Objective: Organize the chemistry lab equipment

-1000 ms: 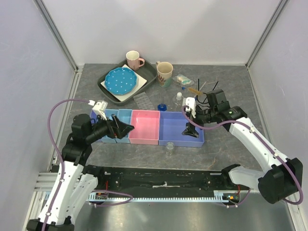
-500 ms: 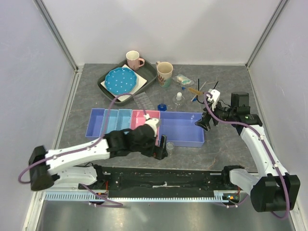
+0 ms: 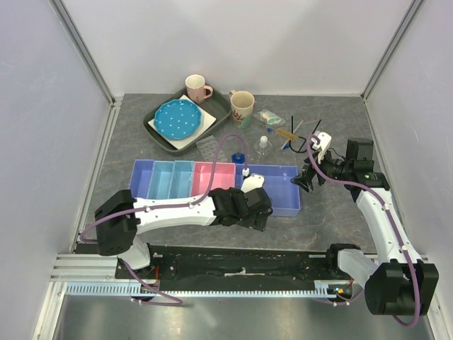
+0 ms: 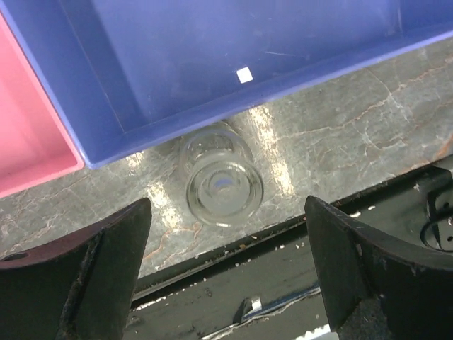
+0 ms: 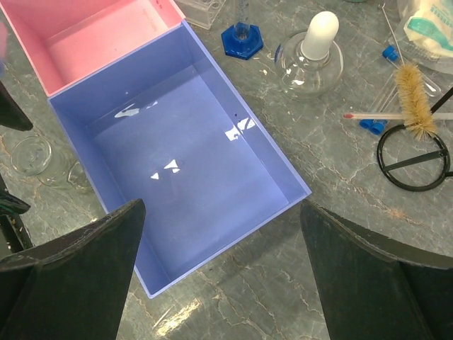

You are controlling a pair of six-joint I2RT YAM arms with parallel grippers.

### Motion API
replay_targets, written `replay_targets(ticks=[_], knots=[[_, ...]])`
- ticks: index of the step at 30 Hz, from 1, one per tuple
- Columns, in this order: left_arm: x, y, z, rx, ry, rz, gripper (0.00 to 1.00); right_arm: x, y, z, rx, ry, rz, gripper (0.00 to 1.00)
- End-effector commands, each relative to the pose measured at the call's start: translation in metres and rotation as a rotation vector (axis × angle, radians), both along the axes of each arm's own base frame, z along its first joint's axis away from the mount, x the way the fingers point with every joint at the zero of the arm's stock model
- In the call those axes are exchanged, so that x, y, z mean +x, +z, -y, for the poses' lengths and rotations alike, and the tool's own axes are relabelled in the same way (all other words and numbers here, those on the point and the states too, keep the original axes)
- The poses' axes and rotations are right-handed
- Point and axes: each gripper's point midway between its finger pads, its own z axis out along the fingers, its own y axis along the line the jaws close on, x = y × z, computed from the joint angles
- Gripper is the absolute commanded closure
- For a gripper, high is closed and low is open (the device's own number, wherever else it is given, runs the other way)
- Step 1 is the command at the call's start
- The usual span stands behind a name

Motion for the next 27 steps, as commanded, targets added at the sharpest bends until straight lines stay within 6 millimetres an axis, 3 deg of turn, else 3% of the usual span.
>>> replay_targets(ticks=[1, 11, 19, 22, 27], knots=[[0.015, 0.005, 0.014, 0.004, 0.040, 0.055, 0.05, 0.001, 0.012, -0.004, 0.021, 0.024, 0.056, 0.02], [0.018, -0.024, 0.016, 0.099, 0.028, 0.043, 0.15, 0.000, 0.011, -0.005, 0.028, 0.031, 0.052, 0.02], [0.020, -0.030, 0.016, 0.123, 0.025, 0.049, 0.27, -0.001, 0.013, -0.006, 0.036, 0.037, 0.053, 0.02], [0.019, -0.031, 0.017, 0.128, 0.018, 0.044, 0.35, -0.002, 0.012, -0.006, 0.036, 0.040, 0.051, 0.02], [0.017, -0.026, 0.022, 0.107, -0.001, 0.034, 0.57, -0.002, 0.012, -0.006, 0.037, 0.042, 0.054, 0.02]])
